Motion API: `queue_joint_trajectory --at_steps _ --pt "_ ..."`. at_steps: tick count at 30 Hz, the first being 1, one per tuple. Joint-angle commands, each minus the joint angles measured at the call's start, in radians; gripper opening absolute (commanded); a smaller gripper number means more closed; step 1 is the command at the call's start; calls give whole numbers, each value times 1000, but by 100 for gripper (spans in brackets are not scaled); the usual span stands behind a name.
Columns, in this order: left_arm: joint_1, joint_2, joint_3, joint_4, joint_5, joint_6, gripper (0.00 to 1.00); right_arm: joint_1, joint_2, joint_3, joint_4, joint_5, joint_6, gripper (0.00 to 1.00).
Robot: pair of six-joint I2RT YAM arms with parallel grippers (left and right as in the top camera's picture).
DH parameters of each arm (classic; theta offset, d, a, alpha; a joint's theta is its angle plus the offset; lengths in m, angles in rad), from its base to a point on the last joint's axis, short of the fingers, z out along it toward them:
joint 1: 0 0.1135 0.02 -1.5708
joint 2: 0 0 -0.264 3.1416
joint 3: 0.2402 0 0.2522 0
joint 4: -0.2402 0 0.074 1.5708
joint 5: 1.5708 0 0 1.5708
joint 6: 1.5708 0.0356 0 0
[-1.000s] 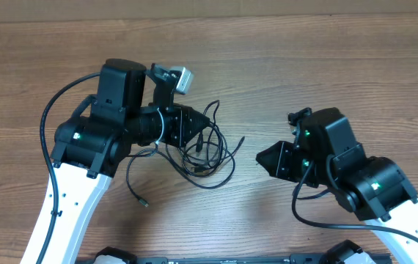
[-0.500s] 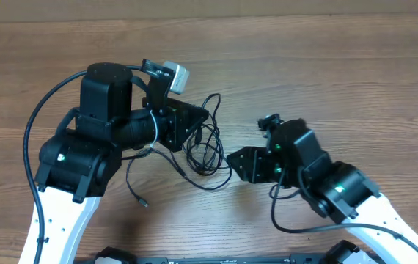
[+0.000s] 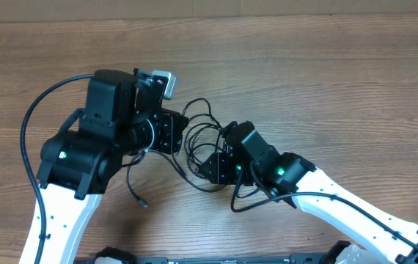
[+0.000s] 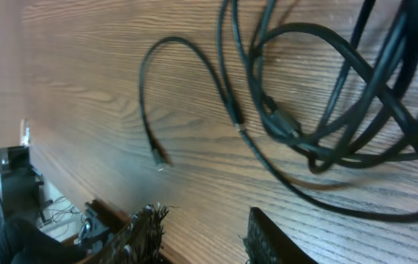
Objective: Untangle cables
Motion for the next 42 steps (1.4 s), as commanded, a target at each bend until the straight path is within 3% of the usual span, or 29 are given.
queue_joint_trajectory --at_steps 1,16,20,28,42 --pt "4 50 18 -10 -69 21 4 -1 5 -6 11 44 39 36" --pt "4 200 13 -21 -63 4 4 -74 3 -11 -94 175 42 37" --pt "4 200 13 -24 -63 3 4 -74 15 -46 -100 175 115 36" --pt "4 200 13 -25 -63 3 4 -73 35 -110 63 108 163 31" --pt "4 200 13 -36 -63 3 4 -73 106 -113 50 124 160 19"
